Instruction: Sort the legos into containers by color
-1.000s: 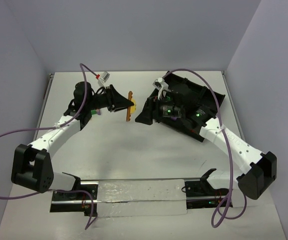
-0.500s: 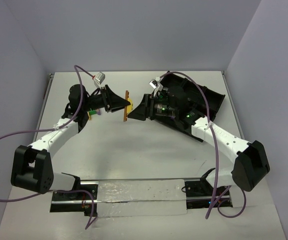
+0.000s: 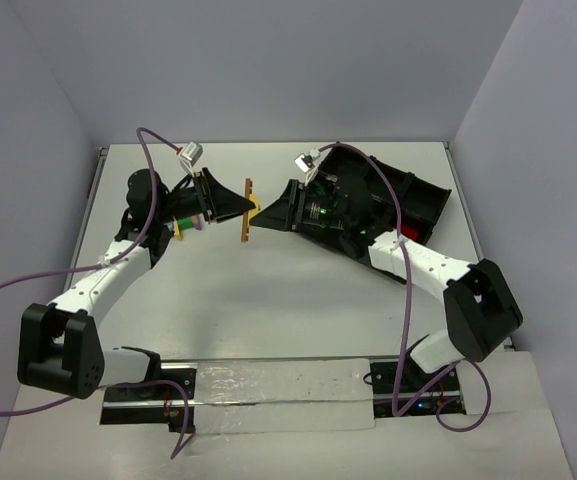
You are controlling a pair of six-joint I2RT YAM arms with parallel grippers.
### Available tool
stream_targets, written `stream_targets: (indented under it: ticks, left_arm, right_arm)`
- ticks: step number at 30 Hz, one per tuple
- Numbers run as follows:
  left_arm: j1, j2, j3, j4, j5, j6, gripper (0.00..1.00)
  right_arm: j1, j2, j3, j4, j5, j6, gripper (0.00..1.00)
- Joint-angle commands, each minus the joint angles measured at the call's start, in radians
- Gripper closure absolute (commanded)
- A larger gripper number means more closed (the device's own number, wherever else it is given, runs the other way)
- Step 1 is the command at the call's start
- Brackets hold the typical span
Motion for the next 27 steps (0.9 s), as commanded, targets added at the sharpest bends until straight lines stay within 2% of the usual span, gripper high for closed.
stream_targets:
  ticks: [1, 5, 9, 17, 20, 22, 23, 24, 25, 27]
  left_arm:
    - [0.011, -0.037, 0.012, 0.038, 0.032, 0.004, 1.0]
    - [0.016, -0.038, 0.015, 0.027, 0.04, 0.011, 1.0]
    - [0.017, -0.034, 0.013, 0.035, 0.043, 0.005, 1.0]
    - [0.017, -0.035, 0.012, 0.024, 0.041, 0.015, 1.0]
    - [0.017, -0.033, 0.014, 0.017, 0.04, 0.017, 1.0]
    - [0.019, -0.033, 0.019, 0.001, 0.034, 0.024, 1.0]
    - [0.019, -0.032, 0.024, -0.013, 0.03, 0.034, 1.0]
    - [0.019, -0.031, 0.028, -0.027, 0.027, 0.046, 1.0]
    - [0.019, -0.028, 0.031, -0.039, 0.024, 0.059, 0.99]
    - [0.019, -0.025, 0.04, -0.076, 0.016, 0.082, 0.88]
  right_arm:
    - [-0.004, 0.025, 0.011, 0.188, -0.043, 0.074, 0.49]
    - [-0.002, 0.043, 0.008, 0.228, -0.059, 0.108, 0.52]
    - [0.002, 0.063, 0.005, 0.307, -0.075, 0.152, 0.51]
    - [0.008, 0.084, 0.029, 0.333, -0.088, 0.174, 0.51]
    - [0.008, 0.092, 0.034, 0.34, -0.091, 0.179, 0.67]
    - [0.007, 0.094, 0.029, 0.341, -0.084, 0.182, 0.88]
    - [0.008, 0.096, 0.026, 0.341, -0.083, 0.183, 0.95]
    - [0.008, 0.098, 0.021, 0.341, -0.081, 0.185, 1.0]
    - [0.007, 0.1, 0.015, 0.341, -0.078, 0.187, 1.0]
    - [0.007, 0.099, 0.007, 0.341, -0.071, 0.185, 1.0]
